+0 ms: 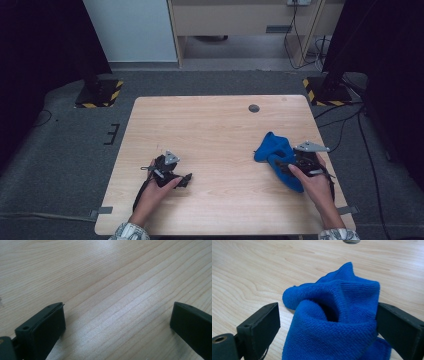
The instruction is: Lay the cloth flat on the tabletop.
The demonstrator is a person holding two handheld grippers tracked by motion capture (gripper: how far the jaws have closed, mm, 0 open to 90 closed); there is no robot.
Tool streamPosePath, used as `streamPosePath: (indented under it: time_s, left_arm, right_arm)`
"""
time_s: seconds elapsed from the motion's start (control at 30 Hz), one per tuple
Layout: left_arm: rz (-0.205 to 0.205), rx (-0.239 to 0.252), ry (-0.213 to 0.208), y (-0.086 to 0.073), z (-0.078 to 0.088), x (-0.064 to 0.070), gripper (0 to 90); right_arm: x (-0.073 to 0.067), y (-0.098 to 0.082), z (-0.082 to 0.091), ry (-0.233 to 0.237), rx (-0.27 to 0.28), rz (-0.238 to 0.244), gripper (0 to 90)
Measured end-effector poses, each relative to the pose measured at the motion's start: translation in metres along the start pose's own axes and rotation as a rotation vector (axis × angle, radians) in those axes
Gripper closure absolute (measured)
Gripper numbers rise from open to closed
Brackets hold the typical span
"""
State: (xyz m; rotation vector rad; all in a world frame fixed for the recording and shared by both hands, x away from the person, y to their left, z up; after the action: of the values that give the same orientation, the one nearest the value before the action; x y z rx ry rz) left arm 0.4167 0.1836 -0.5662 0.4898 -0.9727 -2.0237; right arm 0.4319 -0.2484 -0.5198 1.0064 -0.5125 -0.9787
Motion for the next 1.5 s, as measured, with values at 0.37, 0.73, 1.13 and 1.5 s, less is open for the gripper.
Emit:
streamPosePath:
  time_s: [0.37, 0.73, 1.13, 1.5]
  left_arm:
    - [-0.001, 0.0, 0.0, 0.0, 0.0, 0.0, 0.0]
    - [-0.001, 0.0, 0.0, 0.0, 0.0, 0.0, 0.0]
    - [-0.001, 0.0, 0.0, 0.0, 0.0, 0.0, 0.0]
    - [-0.001, 0.0, 0.0, 0.0, 0.0, 0.0, 0.0]
  right_arm:
    - [-0.002, -0.018, -0.019, -0.007, -0.127, 0.055, 13.1]
    - [0.005, -0.025, -0.021, -0.013, -0.144, 0.079, 50.2]
    - [0.004, -0.023, -0.019, 0.015, -0.123, 0.075, 75.0]
    - [-0.007, -0.012, -0.013, 0.052, -0.068, 0.056, 76.0]
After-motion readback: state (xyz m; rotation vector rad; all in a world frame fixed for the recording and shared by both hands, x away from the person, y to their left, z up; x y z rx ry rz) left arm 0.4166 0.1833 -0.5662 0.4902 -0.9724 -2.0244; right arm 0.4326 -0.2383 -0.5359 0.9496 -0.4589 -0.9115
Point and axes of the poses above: each handheld gripper's, and its own axes: z roughly backward along the jaws, y roughly out of its top, x roughly to its right, the point moved 4 cm from there along -z, roughly forward along the jaws, and after that the axes turned 7 degrees about x, right-handed, at the moved point
